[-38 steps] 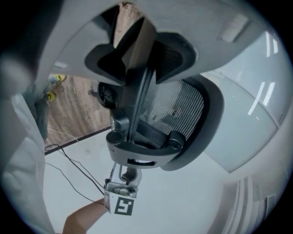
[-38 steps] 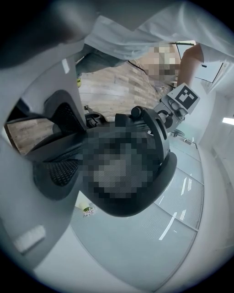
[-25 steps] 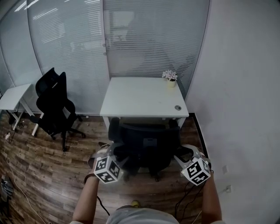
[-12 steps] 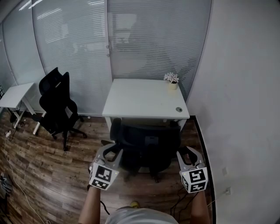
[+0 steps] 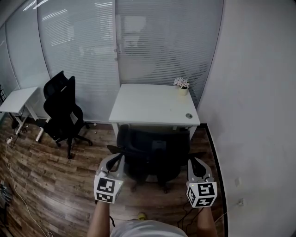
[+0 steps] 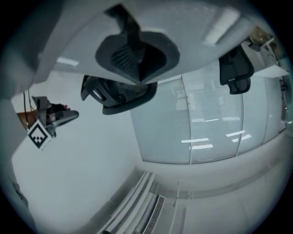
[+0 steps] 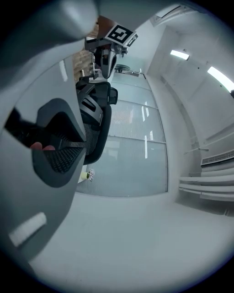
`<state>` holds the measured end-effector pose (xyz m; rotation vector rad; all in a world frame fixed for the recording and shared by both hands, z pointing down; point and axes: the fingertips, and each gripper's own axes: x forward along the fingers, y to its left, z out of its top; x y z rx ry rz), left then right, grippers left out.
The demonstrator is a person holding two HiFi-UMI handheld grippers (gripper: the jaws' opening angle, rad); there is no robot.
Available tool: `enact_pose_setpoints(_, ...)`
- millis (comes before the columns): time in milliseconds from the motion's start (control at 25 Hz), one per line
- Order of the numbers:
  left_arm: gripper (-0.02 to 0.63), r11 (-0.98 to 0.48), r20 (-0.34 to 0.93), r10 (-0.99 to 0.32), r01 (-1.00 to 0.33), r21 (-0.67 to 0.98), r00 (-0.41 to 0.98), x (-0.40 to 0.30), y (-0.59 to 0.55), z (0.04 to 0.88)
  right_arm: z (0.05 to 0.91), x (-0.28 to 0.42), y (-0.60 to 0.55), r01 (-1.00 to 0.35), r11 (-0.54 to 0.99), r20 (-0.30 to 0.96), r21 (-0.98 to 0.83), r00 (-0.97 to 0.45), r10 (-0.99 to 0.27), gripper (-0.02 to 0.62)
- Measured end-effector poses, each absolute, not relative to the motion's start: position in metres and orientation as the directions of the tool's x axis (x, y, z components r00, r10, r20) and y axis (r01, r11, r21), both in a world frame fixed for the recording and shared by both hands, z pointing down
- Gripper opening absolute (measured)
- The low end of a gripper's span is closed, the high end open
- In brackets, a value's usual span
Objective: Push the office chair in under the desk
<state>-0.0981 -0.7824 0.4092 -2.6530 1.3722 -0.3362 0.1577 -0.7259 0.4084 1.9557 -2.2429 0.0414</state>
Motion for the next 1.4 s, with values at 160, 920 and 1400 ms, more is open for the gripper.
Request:
enact_pose_setpoints(160, -0.002, -0.558, 0.132, -0.830, -0.807, -0.196, 0.542, -0.100, -0.777, 0.414, 0.409, 0.159, -0.722, -0.986, 0.140, 0.146, 0.089, -0.126, -0.981, 0.016)
enact_pose_setpoints(920, -0.002, -0.542, 0.107, -0.840, -0.822, -0.173, 0.531, -0.102, -0.759, 0.401, 0.409, 0.169, -0.709, -0.989, 0.120, 0.145, 0.082, -0.108, -0.984, 0.002)
enact_pose_setpoints(1400, -0.002, -0.535, 0.096, -0.844, -0.825, -0.183, 0.527, -0.098, -0.752, 0.395, 0.404, 0.170, -0.704, -0.986, 0.118, 0.134, 0.120, -0.102, -0.986, 0.002)
